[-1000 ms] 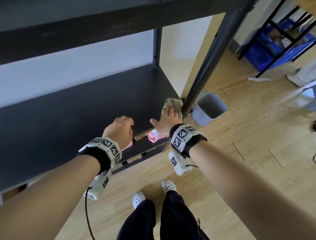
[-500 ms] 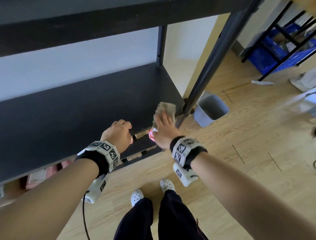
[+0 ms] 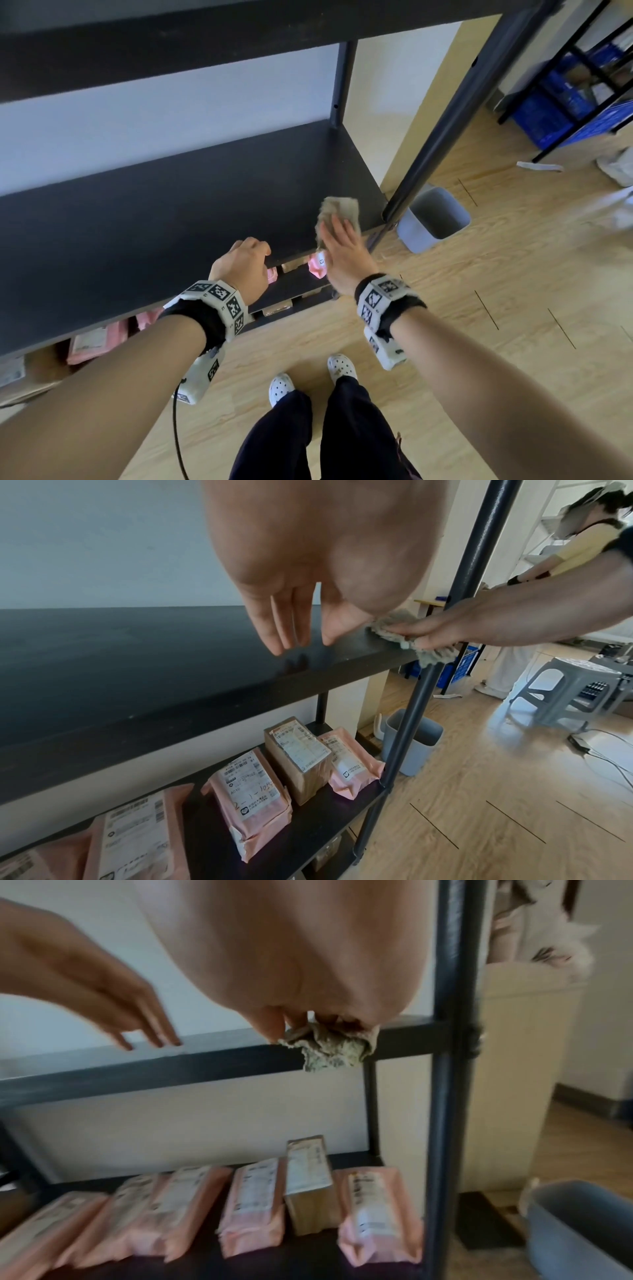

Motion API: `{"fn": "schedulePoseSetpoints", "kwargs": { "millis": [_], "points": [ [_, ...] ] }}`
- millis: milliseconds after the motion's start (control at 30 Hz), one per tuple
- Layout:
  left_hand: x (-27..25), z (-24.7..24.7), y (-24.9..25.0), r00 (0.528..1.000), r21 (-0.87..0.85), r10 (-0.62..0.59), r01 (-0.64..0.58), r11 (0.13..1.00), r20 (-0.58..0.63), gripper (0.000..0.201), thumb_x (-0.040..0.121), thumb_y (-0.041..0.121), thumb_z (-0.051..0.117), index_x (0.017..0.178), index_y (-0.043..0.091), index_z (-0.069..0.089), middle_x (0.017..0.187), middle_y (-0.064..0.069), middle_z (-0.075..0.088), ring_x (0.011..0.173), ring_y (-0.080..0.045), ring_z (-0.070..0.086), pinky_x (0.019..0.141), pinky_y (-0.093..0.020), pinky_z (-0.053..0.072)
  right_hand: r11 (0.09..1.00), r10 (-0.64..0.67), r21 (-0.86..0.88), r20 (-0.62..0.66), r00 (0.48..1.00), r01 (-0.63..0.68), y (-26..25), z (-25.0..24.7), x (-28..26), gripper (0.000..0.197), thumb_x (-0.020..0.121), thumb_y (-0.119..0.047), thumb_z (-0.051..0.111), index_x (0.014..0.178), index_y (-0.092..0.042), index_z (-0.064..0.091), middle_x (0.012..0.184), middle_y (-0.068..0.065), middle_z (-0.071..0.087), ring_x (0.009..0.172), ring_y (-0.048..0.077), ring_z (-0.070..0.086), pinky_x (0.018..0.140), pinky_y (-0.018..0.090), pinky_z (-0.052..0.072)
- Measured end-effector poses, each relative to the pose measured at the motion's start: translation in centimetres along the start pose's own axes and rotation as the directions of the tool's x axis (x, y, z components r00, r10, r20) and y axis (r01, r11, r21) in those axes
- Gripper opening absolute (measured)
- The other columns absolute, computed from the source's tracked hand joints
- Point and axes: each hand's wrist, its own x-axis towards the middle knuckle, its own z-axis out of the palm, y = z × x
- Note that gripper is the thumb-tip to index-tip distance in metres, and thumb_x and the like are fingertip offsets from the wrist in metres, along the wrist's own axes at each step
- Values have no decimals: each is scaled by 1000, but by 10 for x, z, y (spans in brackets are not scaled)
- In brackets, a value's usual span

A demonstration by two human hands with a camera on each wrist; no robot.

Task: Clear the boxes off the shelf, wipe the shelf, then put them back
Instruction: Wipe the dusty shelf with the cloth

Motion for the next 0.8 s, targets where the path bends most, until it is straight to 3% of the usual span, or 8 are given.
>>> {"fn": "schedulePoseSetpoints", "kwargs": {
  "millis": [100,233,333,400,500,567,700,800],
  "points": [
    [-3,-1,-6,1000,8,-17,17,1000,7,34,92,9,42,123,13,53,129,-1,52,120,-19,46,93,-42,48,982,-171,84,36,985,168,-40,28,-2,60,100,-11,31,153,-24,5,161,-2,-8,148,19,-12,123,41,0],
    [-4,-2,-14,999,15,-37,37,999,-24,31,92,10,41,121,13,54,125,-1,54,119,-18,46,90,-42,50,970,-243,5,-13,970,243,-56,36,10,61,97,-10,41,151,-28,18,162,-4,3,150,17,-1,123,40,11],
    [-2,-2,-19,999,3,-34,34,999,-30,33,93,11,40,123,14,53,127,-1,53,119,-19,46,90,-40,49,985,-172,-1,-65,983,172,-36,14,22,65,95,-5,42,150,-29,18,162,-5,4,150,18,2,121,39,16],
    [0,-3,-21,999,5,-21,22,1000,-32,33,92,10,40,122,14,54,126,-1,54,118,-19,48,89,-40,50,998,8,69,-98,995,-1,-11,-8,37,62,96,-6,38,151,-26,16,162,-2,3,150,20,1,120,42,18],
    [8,-6,-20,1000,28,1,-1,1000,-25,31,93,11,41,121,14,54,126,-1,54,117,-18,48,89,-39,51,967,236,93,29,971,-238,13,-35,56,67,96,-7,37,153,-23,7,161,4,-9,149,25,-8,122,40,5],
    [17,-12,-18,1000,39,4,-3,999,-26,32,92,11,41,121,14,55,126,-1,54,117,-19,49,90,-39,50,972,222,51,100,970,-227,-2,-36,63,75,91,-2,41,153,-22,3,161,5,-12,149,27,-9,122,40,1],
    [42,-26,-15,999,65,-19,21,998,-28,34,90,12,39,120,15,56,127,-3,54,118,-22,48,94,-43,47,997,36,64,167,985,-47,-35,-27,81,77,89,2,39,153,-26,5,161,0,-12,149,24,-9,122,37,3],
    [57,-32,-11,999,86,-36,37,996,-14,35,91,12,38,120,15,56,127,-4,54,119,-25,49,95,-46,46,994,87,46,170,982,-96,-13,-49,117,72,93,-8,39,152,-29,5,161,-1,-12,149,25,-7,122,39,5]
  ]
}}
